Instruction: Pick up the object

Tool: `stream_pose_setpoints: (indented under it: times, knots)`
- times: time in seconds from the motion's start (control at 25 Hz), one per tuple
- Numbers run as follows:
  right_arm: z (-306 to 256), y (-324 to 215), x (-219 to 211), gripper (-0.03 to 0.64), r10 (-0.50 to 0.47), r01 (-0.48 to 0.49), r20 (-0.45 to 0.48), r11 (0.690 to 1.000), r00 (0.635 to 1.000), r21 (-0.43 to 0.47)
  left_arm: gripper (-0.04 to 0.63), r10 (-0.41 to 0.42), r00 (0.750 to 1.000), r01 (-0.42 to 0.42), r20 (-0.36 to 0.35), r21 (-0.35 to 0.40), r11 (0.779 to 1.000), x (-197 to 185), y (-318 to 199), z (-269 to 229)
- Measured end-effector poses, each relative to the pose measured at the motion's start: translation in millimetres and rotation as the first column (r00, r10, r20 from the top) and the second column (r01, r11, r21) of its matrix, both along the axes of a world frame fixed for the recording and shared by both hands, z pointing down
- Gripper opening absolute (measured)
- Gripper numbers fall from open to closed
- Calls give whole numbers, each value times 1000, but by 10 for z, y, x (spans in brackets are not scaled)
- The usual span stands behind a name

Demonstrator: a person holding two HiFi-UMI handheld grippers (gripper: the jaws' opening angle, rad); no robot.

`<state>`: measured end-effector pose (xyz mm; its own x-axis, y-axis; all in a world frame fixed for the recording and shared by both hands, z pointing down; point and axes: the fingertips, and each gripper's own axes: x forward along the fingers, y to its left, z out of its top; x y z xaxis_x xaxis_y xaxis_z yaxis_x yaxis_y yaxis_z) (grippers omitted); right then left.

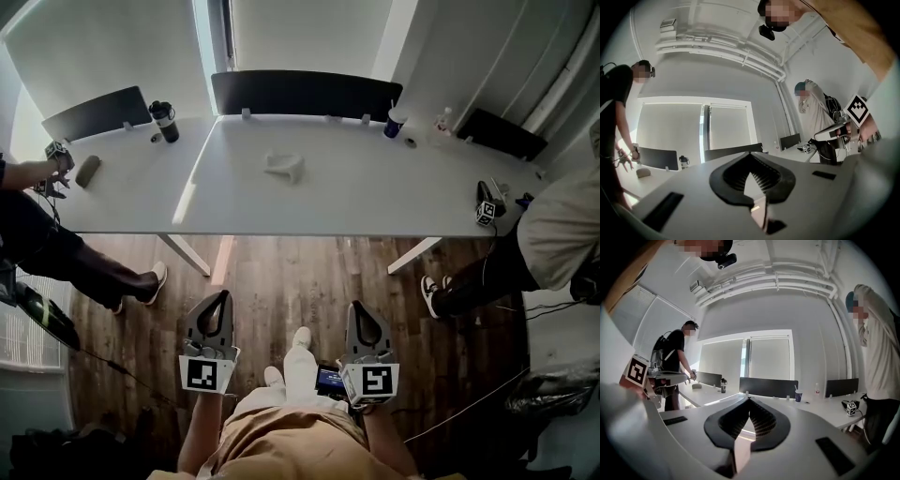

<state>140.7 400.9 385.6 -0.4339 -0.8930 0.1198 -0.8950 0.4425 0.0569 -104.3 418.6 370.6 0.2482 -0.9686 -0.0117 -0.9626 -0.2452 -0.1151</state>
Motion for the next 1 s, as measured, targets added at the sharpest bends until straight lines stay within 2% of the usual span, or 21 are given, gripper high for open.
stream_pose_setpoints:
  times: [0.16,0.36,0.76,1.0]
  knots:
    - [-23,-429,-104,8,-44,44,5,999,999,13,6,-14,1000,14,-9,6,1000,-3,-472,3]
    - [-129,-1004,-38,8,-67,67,22,998,998,6,6,-21,1000,21,16,20,1000,98,-1082,-64]
    - [-154,-1665,55,8,-76,76,34,997,997,8,6,-8,1000,8,23,2,1000,247,-1589,-129]
    - [-158,-1956,-67,8,-84,84,38,996,996,10,6,-3,1000,3,31,7,1000,111,-1898,-117]
